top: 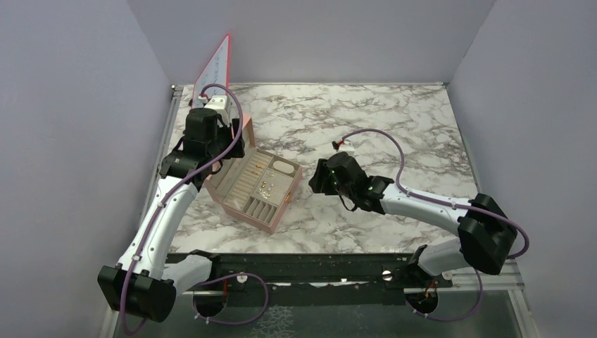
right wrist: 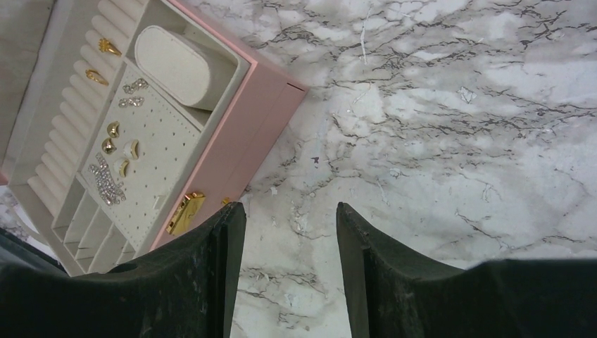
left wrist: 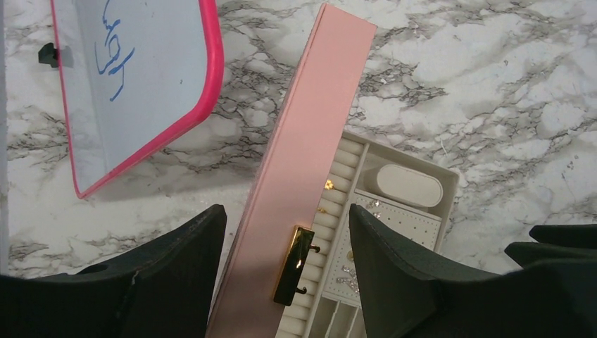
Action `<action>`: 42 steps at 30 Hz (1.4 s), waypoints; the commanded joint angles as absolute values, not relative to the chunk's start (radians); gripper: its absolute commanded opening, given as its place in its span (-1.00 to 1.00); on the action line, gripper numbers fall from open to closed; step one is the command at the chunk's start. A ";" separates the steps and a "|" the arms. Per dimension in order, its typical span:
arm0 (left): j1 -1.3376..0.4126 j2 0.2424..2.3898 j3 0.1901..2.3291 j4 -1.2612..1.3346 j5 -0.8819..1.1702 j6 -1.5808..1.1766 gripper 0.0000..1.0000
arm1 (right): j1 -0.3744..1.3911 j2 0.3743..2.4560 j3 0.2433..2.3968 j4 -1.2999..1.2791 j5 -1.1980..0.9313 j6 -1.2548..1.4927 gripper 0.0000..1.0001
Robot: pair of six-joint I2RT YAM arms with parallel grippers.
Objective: Organize the mixed jewelry
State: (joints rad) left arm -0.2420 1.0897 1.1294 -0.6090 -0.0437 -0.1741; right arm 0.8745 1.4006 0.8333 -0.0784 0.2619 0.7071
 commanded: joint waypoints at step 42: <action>-0.238 1.087 1.074 -0.604 0.312 -0.188 0.30 | 0.803 1.499 0.932 -0.092 0.025 0.676 0.07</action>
